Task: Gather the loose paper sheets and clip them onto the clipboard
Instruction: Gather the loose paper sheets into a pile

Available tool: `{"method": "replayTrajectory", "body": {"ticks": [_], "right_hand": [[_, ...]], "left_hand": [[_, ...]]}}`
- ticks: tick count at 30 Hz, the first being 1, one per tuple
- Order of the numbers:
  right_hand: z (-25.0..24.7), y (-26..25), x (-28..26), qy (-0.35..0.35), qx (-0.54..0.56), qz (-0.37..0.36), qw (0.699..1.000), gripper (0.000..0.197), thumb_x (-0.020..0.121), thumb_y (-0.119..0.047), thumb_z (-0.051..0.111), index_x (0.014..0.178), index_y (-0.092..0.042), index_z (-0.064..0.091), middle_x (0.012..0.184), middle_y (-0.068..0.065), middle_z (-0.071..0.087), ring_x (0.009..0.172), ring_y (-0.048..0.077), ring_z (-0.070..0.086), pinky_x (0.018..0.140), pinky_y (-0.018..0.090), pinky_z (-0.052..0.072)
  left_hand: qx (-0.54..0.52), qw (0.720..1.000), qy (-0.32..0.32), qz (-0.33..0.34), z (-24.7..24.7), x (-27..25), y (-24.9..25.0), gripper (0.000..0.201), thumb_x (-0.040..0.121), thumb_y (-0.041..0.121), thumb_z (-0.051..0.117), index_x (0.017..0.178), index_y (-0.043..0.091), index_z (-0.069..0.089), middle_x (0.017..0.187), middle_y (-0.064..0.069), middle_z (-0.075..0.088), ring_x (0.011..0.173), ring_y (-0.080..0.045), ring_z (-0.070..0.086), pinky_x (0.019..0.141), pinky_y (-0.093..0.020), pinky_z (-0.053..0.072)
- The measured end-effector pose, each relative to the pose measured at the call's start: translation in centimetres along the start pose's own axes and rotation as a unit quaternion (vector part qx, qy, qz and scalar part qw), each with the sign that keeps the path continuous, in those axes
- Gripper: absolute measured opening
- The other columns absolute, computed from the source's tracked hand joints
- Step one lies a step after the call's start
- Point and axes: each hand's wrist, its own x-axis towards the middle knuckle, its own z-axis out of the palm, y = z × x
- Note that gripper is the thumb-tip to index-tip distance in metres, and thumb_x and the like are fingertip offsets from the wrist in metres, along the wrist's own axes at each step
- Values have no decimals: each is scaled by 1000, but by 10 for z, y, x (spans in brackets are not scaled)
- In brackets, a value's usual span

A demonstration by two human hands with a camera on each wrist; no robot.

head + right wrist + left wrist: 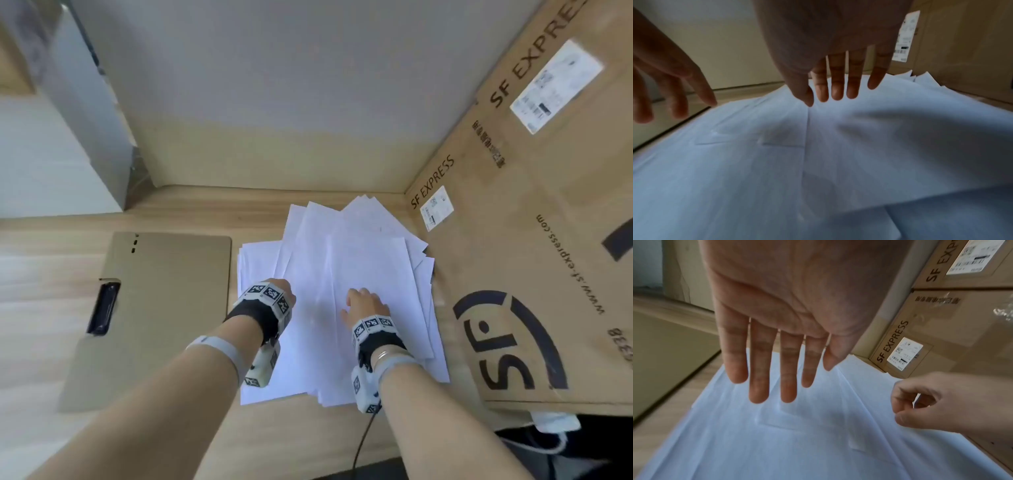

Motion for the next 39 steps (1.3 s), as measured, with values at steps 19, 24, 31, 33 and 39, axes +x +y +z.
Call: {"method": "replayTrajectory", "body": {"ticks": [19,24,31,33,39], "right_hand": [[-4,12,30,23,167,49,984,22,88,-8,47,108,-8,56,109,17,64,94,32,62,79,30,50],[3,21,38,28,250,23,968,21,90,-13,48,106,-13,61,108,9,69,101,29,64,87,31,52],[19,57,45,-9,171,17,985,51,90,-24,53,139,-25,41,151,0,32,139,23,30,114,37,28],[17,62,45,-9,197,-18,980,52,91,-17,51,141,-21,38,152,1,34,139,20,32,116,31,25],[12,68,43,-14,241,-47,969,51,92,-15,50,142,-22,39,148,1,40,136,20,40,113,30,32]], "left_hand": [[-285,958,1,-20,27,52,39,39,94,18,39,132,19,48,131,-4,59,118,-25,57,100,-29,45],[-437,898,-3,-51,29,64,53,49,90,35,53,135,17,44,119,-13,65,101,-29,65,95,-39,51],[-446,893,-49,-16,19,62,73,27,93,27,52,106,6,60,88,-7,60,63,-15,51,73,-28,44],[-405,911,-73,-7,17,62,84,38,93,31,51,117,2,60,101,-14,62,85,-26,61,84,-33,46],[-326,941,48,-74,17,69,104,42,86,28,60,126,19,51,141,-10,33,127,-32,40,100,-36,39]]}}
